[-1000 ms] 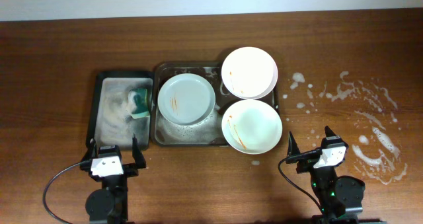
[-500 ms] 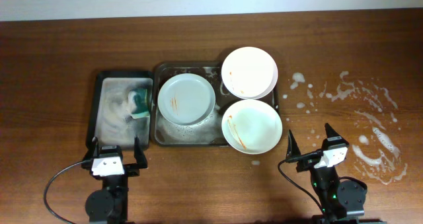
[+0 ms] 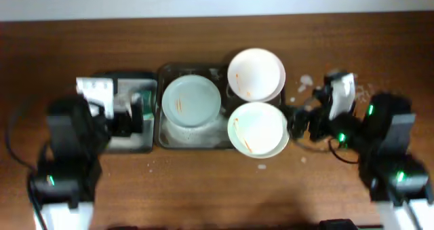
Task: Clean dirty plates on tray and stack at the side
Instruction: 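Reach left gripper to the green sponge and right gripper to the pale blue plate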
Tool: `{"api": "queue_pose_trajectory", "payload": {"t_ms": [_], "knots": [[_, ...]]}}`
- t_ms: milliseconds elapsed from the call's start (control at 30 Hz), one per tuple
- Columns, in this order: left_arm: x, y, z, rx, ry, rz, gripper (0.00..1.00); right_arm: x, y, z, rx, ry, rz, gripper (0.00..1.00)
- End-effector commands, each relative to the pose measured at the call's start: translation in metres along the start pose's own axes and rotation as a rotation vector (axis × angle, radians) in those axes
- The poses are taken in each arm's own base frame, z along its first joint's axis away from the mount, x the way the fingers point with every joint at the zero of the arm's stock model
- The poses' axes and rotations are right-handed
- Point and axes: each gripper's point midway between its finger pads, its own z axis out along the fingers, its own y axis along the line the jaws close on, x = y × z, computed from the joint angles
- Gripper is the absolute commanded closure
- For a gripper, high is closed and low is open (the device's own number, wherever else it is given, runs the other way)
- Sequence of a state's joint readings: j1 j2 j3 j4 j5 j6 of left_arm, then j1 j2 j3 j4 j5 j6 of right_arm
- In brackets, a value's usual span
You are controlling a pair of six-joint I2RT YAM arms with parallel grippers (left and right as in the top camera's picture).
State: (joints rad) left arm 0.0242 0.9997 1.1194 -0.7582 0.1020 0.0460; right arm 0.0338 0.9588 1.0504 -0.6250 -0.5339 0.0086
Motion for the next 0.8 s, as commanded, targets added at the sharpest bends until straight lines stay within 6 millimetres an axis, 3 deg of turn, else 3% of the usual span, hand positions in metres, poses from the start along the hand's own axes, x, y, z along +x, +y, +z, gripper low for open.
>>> {"api": "queue_pose_trajectory", "payload": {"t_ms": [0, 100, 200, 300, 367, 400, 467, 500, 533, 633, 667, 767], "knots": [[-0.02, 0.002, 0.017, 0.023, 0.173, 0.018, 0.01, -0.021, 0.01, 0.028, -0.085, 0.139, 0.052, 0.02], [-0.017, 0.005, 0.051, 0.033, 0.341, 0.006, 0.01, -0.022, 0.038, 0.098, -0.201, 0.286, 0.032, 0.02], [0.008, 0.009, 0.088, 0.034, 0.462, -0.006, 0.01, -0.01, 0.038, 0.166, -0.24, 0.315, 0.033, 0.02], [0.035, 0.012, 0.12, 0.038, 0.575, -0.018, 0.01, 0.022, 0.031, 0.213, -0.257, 0.386, 0.114, 0.02], [0.039, 0.014, 0.134, 0.033, 0.583, -0.025, 0.01, 0.055, 0.022, 0.238, -0.193, 0.471, 0.187, 0.2], [0.038, 0.016, 0.14, 0.028, 0.572, -0.029, 0.01, 0.076, 0.013, 0.252, -0.104, 0.516, 0.236, 0.23], [0.037, 0.021, 0.146, -0.001, 0.564, -0.028, 0.07, 0.111, 0.009, 0.276, 0.008, 0.574, 0.255, 0.3], [0.037, 0.038, 0.148, -0.108, 0.564, -0.046, 0.09, 0.128, 0.014, 0.287, 0.026, 0.602, 0.271, 0.36], [0.039, 0.042, 0.149, -0.138, 0.569, -0.051, 0.09, 0.138, 0.017, 0.295, 0.027, 0.613, 0.271, 0.41], [0.048, 0.043, 0.161, -0.136, 0.597, -0.053, 0.11, 0.159, 0.007, 0.312, 0.095, 0.623, 0.352, 0.52], [0.055, 0.043, 0.167, -0.134, 0.618, -0.054, 0.17, 0.162, 0.006, 0.315, 0.098, 0.623, 0.359, 0.54], [0.065, 0.043, 0.177, -0.131, 0.646, -0.055, 0.21, 0.162, -0.005, 0.317, 0.172, 0.6, 0.348, 0.64]]}}
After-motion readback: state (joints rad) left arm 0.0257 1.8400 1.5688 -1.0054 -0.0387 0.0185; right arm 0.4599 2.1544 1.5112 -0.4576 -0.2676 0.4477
